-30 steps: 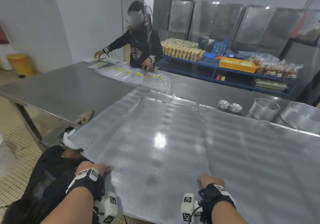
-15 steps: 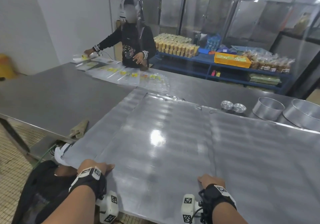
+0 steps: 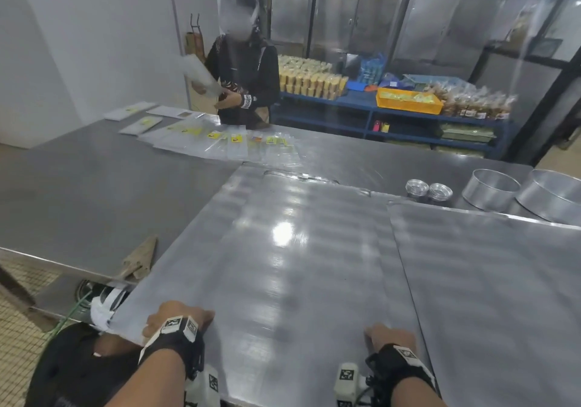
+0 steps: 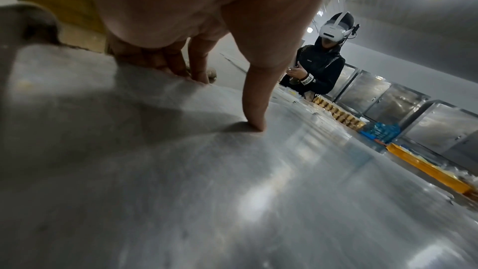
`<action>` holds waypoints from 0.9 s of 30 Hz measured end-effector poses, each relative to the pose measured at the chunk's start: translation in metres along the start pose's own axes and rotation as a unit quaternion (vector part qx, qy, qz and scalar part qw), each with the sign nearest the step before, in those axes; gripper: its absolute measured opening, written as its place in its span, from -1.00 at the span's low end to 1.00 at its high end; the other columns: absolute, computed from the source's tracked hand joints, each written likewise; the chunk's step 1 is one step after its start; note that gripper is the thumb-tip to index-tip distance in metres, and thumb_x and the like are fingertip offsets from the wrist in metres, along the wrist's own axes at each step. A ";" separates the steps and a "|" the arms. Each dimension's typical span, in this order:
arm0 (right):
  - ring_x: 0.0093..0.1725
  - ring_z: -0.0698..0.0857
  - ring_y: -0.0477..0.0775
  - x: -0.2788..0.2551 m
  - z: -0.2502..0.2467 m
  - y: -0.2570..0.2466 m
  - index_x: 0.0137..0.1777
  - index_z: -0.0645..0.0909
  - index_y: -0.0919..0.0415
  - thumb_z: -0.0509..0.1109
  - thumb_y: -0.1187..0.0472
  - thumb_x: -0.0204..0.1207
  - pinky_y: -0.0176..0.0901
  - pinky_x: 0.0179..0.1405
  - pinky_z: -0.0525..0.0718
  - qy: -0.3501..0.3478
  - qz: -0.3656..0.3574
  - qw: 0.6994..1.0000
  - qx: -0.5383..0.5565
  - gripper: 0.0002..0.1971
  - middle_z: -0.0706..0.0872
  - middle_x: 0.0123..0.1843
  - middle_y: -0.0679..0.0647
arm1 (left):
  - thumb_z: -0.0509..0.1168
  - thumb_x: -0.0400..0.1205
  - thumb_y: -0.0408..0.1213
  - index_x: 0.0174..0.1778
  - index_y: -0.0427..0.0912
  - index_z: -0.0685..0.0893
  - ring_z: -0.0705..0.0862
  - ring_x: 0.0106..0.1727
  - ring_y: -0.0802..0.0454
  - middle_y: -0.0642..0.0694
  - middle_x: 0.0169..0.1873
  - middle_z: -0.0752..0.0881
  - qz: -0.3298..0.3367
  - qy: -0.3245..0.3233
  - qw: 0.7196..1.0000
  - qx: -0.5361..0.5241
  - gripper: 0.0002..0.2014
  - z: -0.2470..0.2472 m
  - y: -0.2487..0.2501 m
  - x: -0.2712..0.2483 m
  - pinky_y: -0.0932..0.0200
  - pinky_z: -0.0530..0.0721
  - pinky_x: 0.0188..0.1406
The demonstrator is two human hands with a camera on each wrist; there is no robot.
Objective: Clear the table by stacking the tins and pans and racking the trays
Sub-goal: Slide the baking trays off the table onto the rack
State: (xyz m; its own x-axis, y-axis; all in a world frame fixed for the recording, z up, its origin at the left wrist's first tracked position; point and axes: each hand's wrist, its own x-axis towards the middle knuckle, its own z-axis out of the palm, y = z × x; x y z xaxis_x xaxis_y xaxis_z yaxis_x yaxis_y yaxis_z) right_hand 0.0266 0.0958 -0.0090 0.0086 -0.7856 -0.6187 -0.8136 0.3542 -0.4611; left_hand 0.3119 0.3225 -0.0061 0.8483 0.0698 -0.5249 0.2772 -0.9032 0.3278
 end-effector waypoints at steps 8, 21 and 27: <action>0.05 0.70 0.33 0.017 0.015 0.005 0.06 0.66 0.32 0.37 0.03 0.05 0.00 0.09 0.69 0.087 0.078 0.992 0.042 -0.44 0.71 0.10 0.34 | 0.50 0.10 0.07 0.18 -0.24 0.64 0.65 0.17 -0.30 -0.27 0.16 0.68 0.035 -0.004 0.999 0.024 -0.25 0.016 0.018 0.005 -0.10 0.67 0.21; 0.17 0.68 0.36 0.040 0.016 0.005 0.31 0.58 0.39 0.36 0.10 0.40 -0.06 -0.02 0.54 0.071 0.047 0.996 0.028 -0.48 0.65 0.30 0.37 | 0.53 0.31 0.04 0.15 -0.30 0.70 0.70 0.17 -0.37 -0.34 0.16 0.73 0.096 -0.062 0.993 0.030 -0.40 0.024 0.028 0.035 -0.10 0.69 0.22; 0.32 0.68 0.24 0.044 0.008 0.007 0.32 0.58 0.14 0.44 0.06 0.46 -0.10 0.21 0.60 0.052 -0.001 0.998 -0.022 -0.57 0.68 0.33 0.25 | 0.38 0.51 -0.20 0.15 0.19 0.64 0.74 0.11 -0.32 -0.22 0.13 0.71 0.174 -0.113 0.974 0.092 -0.69 0.001 0.032 0.024 0.12 0.68 0.13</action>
State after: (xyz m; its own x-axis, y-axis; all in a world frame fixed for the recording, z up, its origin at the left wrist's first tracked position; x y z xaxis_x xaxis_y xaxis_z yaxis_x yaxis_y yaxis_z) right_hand 0.0255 0.0681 -0.0446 -0.0488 -0.8351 -0.5479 -0.8379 0.3328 -0.4326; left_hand 0.3403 0.2948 -0.0087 0.7494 -0.3311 -0.5734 -0.1128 -0.9172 0.3822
